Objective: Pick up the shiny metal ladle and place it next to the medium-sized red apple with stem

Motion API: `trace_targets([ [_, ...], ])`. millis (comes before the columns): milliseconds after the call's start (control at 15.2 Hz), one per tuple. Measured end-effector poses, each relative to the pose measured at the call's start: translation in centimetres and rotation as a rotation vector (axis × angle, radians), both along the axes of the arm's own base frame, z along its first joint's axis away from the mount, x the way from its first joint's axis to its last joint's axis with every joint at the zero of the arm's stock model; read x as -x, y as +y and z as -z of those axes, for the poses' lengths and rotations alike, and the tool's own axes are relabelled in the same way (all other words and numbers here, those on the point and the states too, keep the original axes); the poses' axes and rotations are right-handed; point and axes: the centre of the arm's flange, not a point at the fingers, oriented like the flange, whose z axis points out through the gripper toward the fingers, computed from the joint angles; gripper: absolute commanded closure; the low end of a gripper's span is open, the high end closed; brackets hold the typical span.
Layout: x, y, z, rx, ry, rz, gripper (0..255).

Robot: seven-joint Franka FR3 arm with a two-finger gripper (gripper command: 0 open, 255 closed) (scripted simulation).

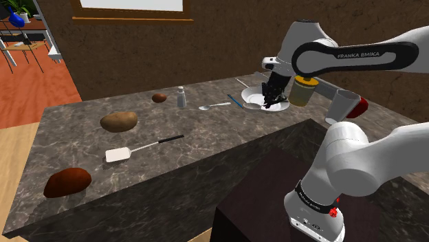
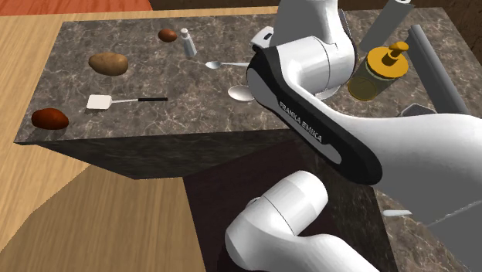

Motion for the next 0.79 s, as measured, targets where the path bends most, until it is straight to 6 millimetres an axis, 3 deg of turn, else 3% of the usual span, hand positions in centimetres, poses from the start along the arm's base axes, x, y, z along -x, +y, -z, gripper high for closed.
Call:
trace_targets([
  [792,0.0,0.2,-6.3,0.000,0.000,0.000,255],
])
